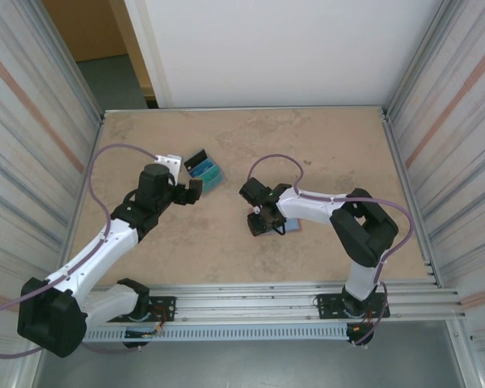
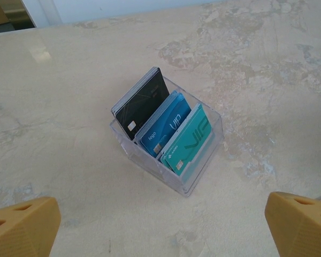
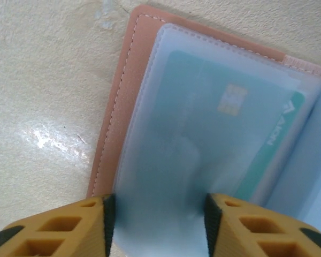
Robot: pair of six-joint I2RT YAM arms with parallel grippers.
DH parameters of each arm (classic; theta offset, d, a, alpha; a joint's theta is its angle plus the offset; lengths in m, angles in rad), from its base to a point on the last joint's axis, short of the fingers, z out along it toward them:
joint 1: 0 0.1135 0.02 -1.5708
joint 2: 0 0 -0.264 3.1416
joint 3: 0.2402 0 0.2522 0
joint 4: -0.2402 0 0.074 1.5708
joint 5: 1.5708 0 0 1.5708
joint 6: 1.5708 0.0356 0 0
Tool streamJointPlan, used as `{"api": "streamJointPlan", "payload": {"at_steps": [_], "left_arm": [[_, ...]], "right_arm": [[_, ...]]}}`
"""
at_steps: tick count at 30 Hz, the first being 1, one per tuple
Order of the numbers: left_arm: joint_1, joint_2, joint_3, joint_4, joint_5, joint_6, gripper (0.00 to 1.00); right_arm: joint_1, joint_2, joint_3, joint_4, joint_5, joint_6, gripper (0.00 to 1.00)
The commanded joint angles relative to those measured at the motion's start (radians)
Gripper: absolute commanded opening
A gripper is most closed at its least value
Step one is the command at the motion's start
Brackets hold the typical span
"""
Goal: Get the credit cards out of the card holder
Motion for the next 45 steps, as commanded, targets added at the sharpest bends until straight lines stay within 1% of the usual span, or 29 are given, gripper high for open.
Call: {"api": "streamJointPlan", "payload": {"at_steps": [1, 10, 13, 17, 19, 23, 31, 34, 36, 40, 45], "left_arm": [[-0.003, 0.0, 0.006, 0.002, 0.015, -0.015, 0.99], [-0.007, -0.005, 0.027, -0.012, 0.032, -0.015, 0.99], [-0.026, -0.017, 0.032, -0.016, 0.01, -0.007, 0.99], [-0.091, -0.022, 0.047, -0.023, -0.065, 0.003, 0.99], [-0.126, -0.02, 0.052, -0.018, -0.102, 0.0, 0.99], [-0.182, -0.002, 0.06, -0.003, -0.161, -0.008, 0.99], [-0.255, 0.026, 0.07, 0.027, -0.227, -0.037, 0.99], [-0.265, 0.034, 0.076, 0.024, -0.235, -0.041, 0.99], [-0.27, 0.034, 0.077, 0.02, -0.24, -0.042, 0.99], [-0.277, 0.027, 0.079, 0.016, -0.245, -0.038, 0.99], [-0.292, 0.027, 0.09, 0.009, -0.251, -0.028, 0.99]], "right_arm": [[-0.019, 0.026, -0.003, -0.001, -0.01, 0.006, 0.45], [-0.051, -0.048, -0.042, 0.049, -0.114, 0.003, 0.28], [-0.051, -0.067, -0.043, 0.051, -0.129, 0.004, 0.23], [-0.046, -0.093, -0.044, 0.051, -0.144, 0.007, 0.2], [-0.046, -0.105, -0.044, 0.043, -0.124, 0.014, 0.2], [-0.05, -0.119, -0.047, 0.006, -0.044, 0.044, 0.22], [-0.051, -0.122, -0.04, -0.028, 0.055, 0.08, 0.24], [-0.05, -0.124, -0.033, -0.04, 0.085, 0.089, 0.25], [-0.051, -0.125, -0.029, -0.048, 0.104, 0.096, 0.28], [-0.051, -0.128, -0.024, -0.07, 0.151, 0.107, 0.3], [-0.057, -0.15, -0.034, -0.071, 0.171, 0.126, 0.33]]}}
